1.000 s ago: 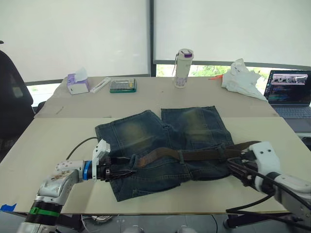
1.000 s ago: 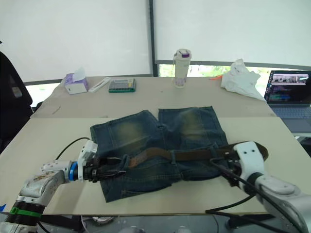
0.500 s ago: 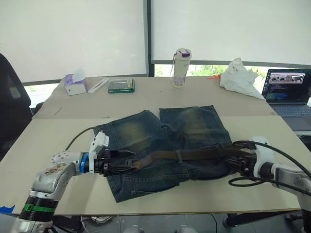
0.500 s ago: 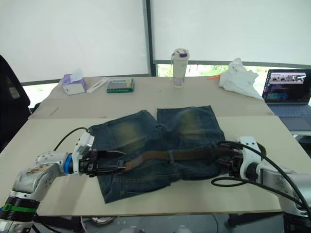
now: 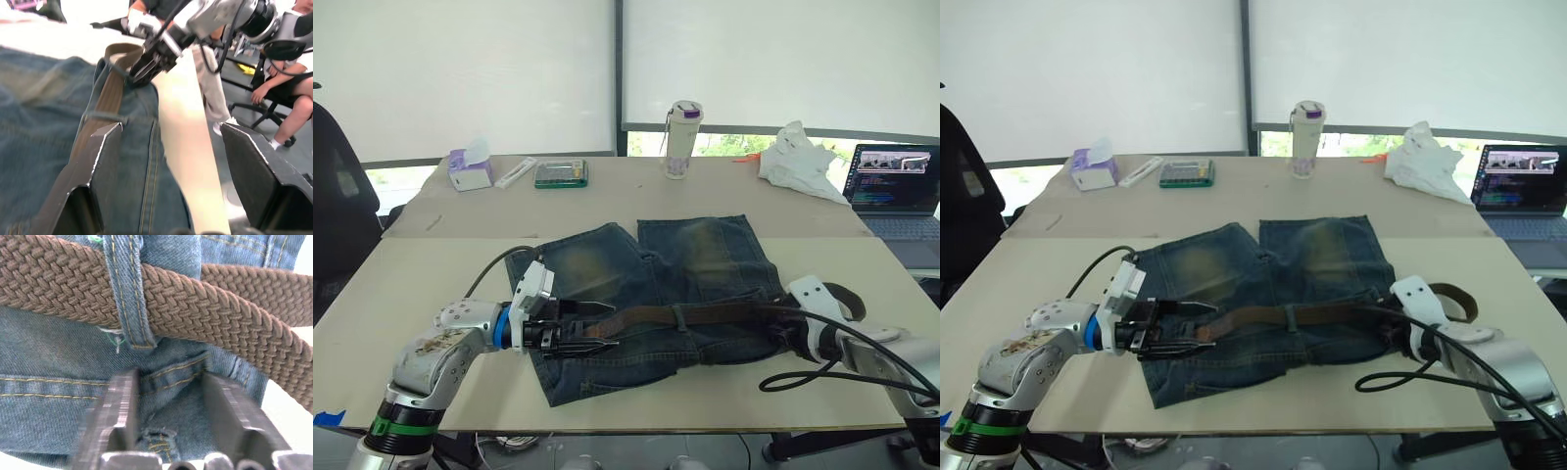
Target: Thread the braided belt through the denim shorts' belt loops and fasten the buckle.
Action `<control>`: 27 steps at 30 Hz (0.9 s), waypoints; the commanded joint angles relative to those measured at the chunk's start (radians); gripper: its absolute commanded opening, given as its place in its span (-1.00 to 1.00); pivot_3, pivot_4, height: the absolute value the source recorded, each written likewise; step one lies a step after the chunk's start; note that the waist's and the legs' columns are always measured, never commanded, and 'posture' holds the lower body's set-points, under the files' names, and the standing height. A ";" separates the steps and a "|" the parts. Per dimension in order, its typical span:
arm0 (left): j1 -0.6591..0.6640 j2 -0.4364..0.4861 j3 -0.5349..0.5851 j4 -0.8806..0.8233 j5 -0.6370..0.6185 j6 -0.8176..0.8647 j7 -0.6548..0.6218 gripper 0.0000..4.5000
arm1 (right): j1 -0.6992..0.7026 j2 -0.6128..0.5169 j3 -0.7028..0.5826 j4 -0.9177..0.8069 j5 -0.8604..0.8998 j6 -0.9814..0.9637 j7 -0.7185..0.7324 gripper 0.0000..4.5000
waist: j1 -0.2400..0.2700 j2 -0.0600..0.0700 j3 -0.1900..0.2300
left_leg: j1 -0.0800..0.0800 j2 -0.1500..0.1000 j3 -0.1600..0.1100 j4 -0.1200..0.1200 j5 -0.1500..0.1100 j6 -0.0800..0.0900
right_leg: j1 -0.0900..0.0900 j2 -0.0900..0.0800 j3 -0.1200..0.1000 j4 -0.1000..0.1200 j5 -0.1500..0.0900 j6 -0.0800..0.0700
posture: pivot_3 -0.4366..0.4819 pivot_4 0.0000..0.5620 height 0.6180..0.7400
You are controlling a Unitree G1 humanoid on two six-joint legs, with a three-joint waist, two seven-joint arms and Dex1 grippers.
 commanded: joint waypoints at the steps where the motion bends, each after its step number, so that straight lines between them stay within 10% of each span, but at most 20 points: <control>1: -0.018 -0.013 -0.015 -0.049 -0.017 0.001 0.023 0.51 | 0.053 -0.029 -0.009 0.023 -0.081 -0.003 -0.040 -0.73 | 0.007 0.000 0.000 | 0.000 0.000 0.000 0.000 0.000 0.000 | 0.000 0.000 0.000 0.000 0.000 0.000 | -0.05 -0.47 1.00; 3: -0.022 -0.021 -0.024 -0.052 -0.014 -0.001 0.034 0.51 | 0.059 -0.029 -0.040 0.033 -0.103 -0.010 -0.054 -0.99 | 0.013 0.000 0.000 | 0.000 -0.001 0.000 0.001 0.000 0.000 | 0.001 -0.001 0.000 0.000 0.000 0.000 | -0.05 -0.47 1.00; 16: -0.052 -0.082 -0.064 0.021 0.031 -0.029 0.089 0.51 | 0.038 -0.026 -0.214 0.195 -0.189 -0.093 -0.116 -0.99 | 0.025 0.004 0.000 | -0.004 -0.009 0.000 0.009 -0.003 0.004 | 0.001 -0.007 0.000 0.000 0.000 0.006 | -0.05 -0.47 1.00; 23: -0.033 -0.057 -0.063 0.049 0.040 -0.033 0.062 0.51 | 0.129 0.030 -0.564 -0.260 0.216 0.198 0.148 0.15 | 0.006 0.010 0.001 | -0.004 -0.007 -0.001 0.009 -0.003 0.005 | 0.000 -0.004 0.001 0.002 0.000 0.006 | -0.05 -0.47 1.00; 27: -0.020 -0.038 -0.069 0.062 0.044 -0.034 0.034 0.51 | 0.080 0.118 -0.702 -0.466 0.498 0.405 0.189 0.26 | 0.000 0.010 0.001 | -0.003 -0.003 -0.001 0.009 -0.004 0.006 | 0.001 -0.001 0.002 0.002 0.000 0.006 | -0.05 -0.47 1.00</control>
